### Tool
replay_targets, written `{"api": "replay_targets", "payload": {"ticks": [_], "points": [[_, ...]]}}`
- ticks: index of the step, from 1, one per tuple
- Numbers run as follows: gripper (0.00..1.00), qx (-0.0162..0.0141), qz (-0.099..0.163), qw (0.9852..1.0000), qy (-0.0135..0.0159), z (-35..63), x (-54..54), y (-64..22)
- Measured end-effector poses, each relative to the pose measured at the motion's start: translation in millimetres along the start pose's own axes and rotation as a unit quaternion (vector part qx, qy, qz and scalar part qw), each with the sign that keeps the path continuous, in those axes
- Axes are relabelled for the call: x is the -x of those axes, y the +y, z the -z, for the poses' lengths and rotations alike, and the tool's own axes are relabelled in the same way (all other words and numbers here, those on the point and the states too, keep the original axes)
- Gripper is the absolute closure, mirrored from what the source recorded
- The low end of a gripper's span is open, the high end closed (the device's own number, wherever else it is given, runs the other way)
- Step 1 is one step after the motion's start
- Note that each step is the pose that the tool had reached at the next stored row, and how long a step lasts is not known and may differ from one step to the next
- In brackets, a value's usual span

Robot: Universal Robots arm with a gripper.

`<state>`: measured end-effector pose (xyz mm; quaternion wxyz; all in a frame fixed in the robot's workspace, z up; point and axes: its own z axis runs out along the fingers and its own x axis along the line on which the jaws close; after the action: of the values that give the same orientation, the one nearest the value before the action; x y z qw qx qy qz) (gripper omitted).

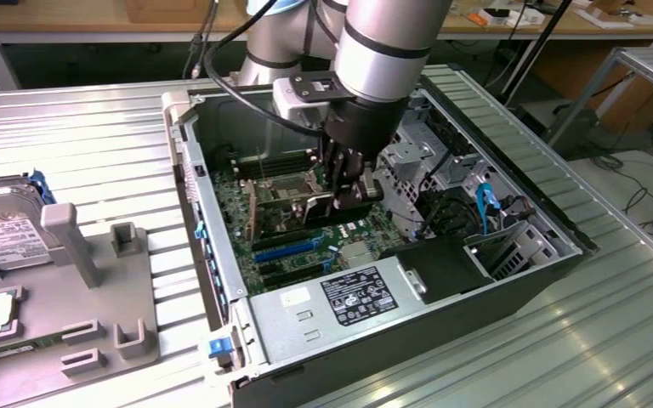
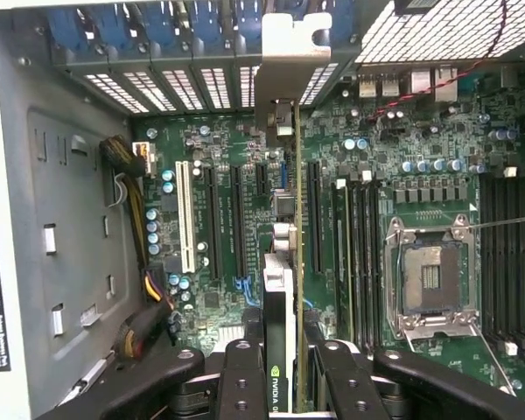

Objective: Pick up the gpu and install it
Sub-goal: 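Insert the gpu into the slot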

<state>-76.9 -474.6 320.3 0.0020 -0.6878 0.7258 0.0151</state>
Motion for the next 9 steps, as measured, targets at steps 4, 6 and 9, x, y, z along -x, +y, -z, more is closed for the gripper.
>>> {"api": "replay_targets", "payload": {"ticks": [4, 6, 9], "points": [[0.73, -0.0002, 0.0, 1.0, 0.0, -10.6, -0.3, 0.4], [0.73, -0.0002, 0.0, 1.0, 0.0, -14.7, -0.4, 0.6], [0.73, -0.0001, 0.0, 1.0, 0.0001, -17.2, -0.5, 0.7]]}}
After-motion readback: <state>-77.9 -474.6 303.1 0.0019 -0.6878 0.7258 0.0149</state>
